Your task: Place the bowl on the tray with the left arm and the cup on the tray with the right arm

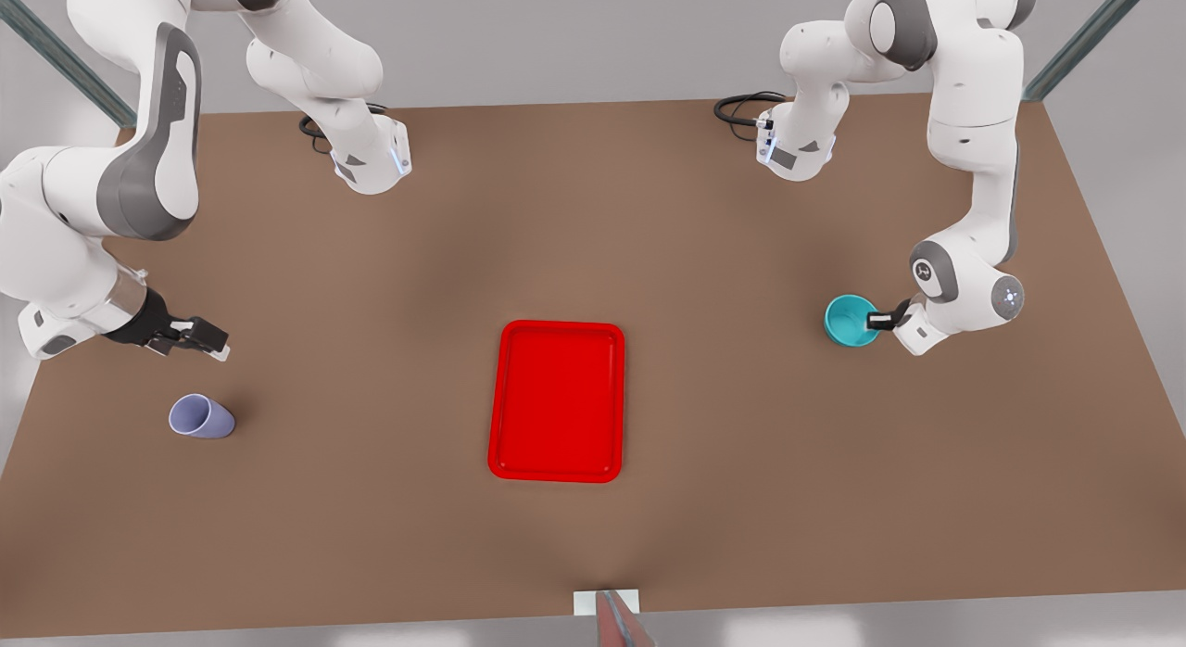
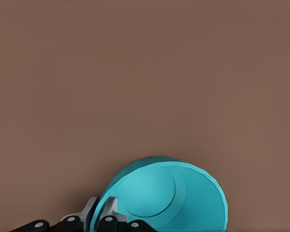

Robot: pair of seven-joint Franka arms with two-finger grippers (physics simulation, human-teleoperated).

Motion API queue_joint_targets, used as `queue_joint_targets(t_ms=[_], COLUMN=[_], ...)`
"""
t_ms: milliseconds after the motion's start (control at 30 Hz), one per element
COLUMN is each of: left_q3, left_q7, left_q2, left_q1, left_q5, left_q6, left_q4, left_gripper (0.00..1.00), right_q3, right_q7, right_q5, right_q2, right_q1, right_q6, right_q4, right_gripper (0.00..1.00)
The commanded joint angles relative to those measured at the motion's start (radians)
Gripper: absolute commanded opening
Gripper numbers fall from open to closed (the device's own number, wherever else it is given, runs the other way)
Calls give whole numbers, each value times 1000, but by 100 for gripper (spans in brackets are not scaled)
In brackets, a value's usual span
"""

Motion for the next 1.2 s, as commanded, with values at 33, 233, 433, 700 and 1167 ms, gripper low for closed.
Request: queue_joint_targets(t_ms=[33,233,433,700,1167], left_q3=[0,0,0,-153,-215], left_q7=[-5,-23,-256,-735,-1214], left_q2=[0,-18,-117,90,351], left_q1=[0,-6,-167,-400,-629], left_q5=[-11,-13,-50,-120,-202], left_q6=[-1,-8,-56,-128,-154], left_q4=[0,8,72,459,792], left_gripper=[21,21,21,21,21], right_q3=[0,0,-2,-2,-2], right_q7=[0,0,0,0,-54], right_q5=[0,0,0,0,-3], right_q2=[0,0,0,0,21], right_q1=[0,-1,-3,-6,-3], right_q6=[-2,-2,-3,-2,-14], right_q4=[0,-2,-2,-3,11], right_gripper=[100,100,100,100,100])
